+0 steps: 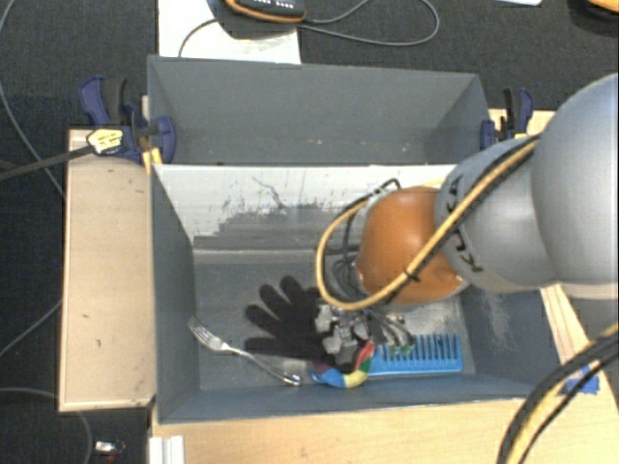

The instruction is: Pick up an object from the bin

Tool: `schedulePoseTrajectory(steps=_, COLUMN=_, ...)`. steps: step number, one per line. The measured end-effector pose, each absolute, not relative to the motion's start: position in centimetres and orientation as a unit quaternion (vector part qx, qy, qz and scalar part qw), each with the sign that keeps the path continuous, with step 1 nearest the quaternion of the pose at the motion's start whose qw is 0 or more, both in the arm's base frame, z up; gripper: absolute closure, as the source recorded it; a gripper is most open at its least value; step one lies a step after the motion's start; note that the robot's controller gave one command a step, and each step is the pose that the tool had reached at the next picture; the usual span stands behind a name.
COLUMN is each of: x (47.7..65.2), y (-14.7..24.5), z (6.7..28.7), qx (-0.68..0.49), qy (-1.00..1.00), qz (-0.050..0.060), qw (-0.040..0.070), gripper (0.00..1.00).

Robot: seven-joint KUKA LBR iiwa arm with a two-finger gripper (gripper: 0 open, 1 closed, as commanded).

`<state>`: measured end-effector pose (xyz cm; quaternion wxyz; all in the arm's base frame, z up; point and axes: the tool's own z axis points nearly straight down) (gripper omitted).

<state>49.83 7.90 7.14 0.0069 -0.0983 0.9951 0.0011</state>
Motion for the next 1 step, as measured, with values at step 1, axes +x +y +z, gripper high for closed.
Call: schedulePoseTrajectory(steps=1, x=49.83, y=7.90, z=7.14, qx=-0.098, qy=0.995, qz=0.001, qw=0.007, gripper=1.00)
